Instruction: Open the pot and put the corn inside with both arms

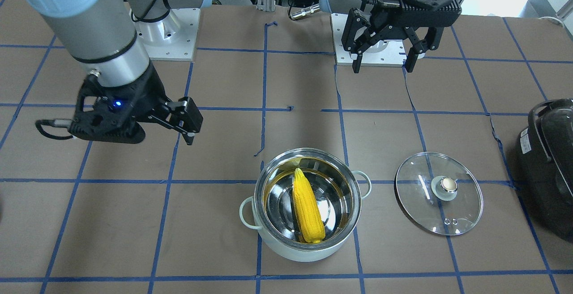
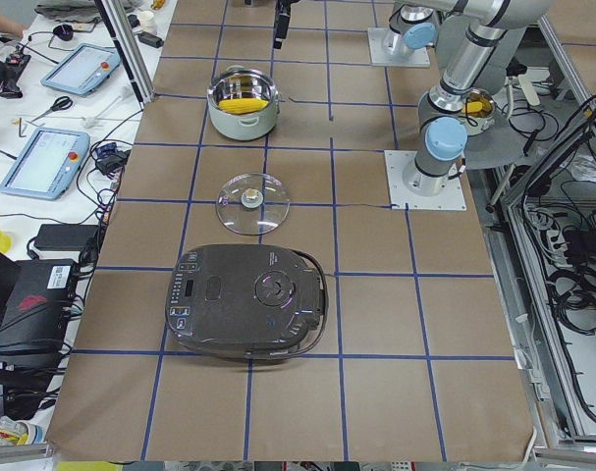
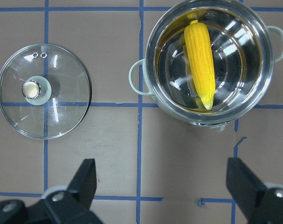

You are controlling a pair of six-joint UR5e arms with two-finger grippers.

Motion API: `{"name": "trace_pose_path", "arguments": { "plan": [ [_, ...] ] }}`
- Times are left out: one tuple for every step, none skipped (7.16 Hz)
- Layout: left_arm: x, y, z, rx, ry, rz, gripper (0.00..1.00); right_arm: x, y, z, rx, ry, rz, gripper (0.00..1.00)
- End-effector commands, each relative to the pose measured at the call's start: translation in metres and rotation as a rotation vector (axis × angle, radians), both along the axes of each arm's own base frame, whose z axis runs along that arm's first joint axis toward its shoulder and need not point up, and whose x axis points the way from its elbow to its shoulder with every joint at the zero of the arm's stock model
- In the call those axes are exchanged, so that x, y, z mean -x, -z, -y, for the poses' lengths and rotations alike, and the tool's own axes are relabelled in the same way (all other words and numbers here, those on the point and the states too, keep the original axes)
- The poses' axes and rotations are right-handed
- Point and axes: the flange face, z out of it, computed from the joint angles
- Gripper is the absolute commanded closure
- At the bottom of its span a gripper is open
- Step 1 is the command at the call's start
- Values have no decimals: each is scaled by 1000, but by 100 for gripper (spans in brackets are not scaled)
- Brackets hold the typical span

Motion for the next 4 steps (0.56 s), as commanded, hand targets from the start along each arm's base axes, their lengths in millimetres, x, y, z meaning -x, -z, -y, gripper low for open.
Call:
{"name": "trace_pose_path", "arguments": {
  "plan": [
    [0,-1,-1,2,1,0,0,45,-31,-27,-21,20,-105,0],
    [0,-2,0,4,1,-1,0,50,-34,-31,-18,25,-124,0],
    [-1,-2,0,4,-1,-1,0,50,-29,-34,-16,20,-127,0],
    [0,-2,0,4,1,-1,0,48,-28,-35,-13,2,-124,0]
  ]
}}
